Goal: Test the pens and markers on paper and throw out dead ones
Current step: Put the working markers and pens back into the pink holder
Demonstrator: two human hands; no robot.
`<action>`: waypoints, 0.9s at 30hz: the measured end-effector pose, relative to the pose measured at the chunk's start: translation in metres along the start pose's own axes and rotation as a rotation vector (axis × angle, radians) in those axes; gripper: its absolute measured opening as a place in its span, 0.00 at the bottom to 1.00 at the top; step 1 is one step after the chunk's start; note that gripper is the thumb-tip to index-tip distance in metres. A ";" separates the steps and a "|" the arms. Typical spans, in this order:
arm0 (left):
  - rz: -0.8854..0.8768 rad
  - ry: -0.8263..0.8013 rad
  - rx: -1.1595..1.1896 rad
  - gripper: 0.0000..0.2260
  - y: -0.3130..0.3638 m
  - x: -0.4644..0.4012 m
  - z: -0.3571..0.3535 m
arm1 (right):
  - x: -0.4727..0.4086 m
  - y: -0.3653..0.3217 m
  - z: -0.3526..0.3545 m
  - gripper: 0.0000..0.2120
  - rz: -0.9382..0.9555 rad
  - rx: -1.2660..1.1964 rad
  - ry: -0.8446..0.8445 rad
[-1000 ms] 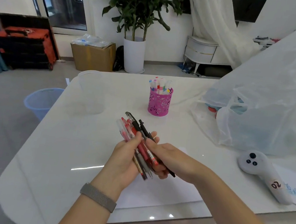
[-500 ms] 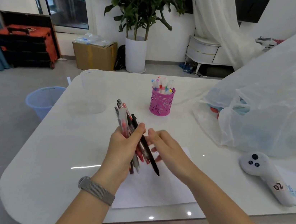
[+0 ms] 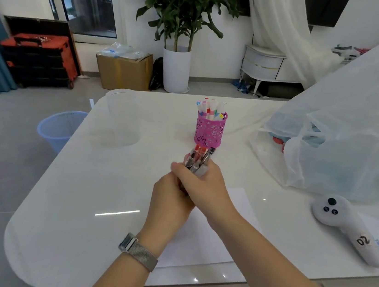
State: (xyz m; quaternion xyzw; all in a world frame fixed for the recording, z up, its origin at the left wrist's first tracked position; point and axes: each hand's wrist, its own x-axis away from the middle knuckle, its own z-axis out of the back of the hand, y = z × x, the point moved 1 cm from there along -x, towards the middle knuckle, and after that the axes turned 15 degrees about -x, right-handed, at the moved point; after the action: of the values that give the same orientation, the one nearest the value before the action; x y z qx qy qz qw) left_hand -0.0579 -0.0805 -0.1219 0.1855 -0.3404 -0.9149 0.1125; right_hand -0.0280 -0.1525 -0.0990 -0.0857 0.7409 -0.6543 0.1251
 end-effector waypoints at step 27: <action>0.226 -0.419 -0.021 0.11 -0.049 0.000 0.052 | -0.035 0.019 -0.009 0.06 -0.044 -0.495 0.273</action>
State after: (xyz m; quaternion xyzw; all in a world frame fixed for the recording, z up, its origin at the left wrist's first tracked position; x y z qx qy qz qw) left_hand -0.0837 -0.0138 -0.1186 -0.0488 -0.3654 -0.9185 0.1432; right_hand 0.0037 -0.1312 -0.1143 -0.0409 0.8861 -0.4614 -0.0148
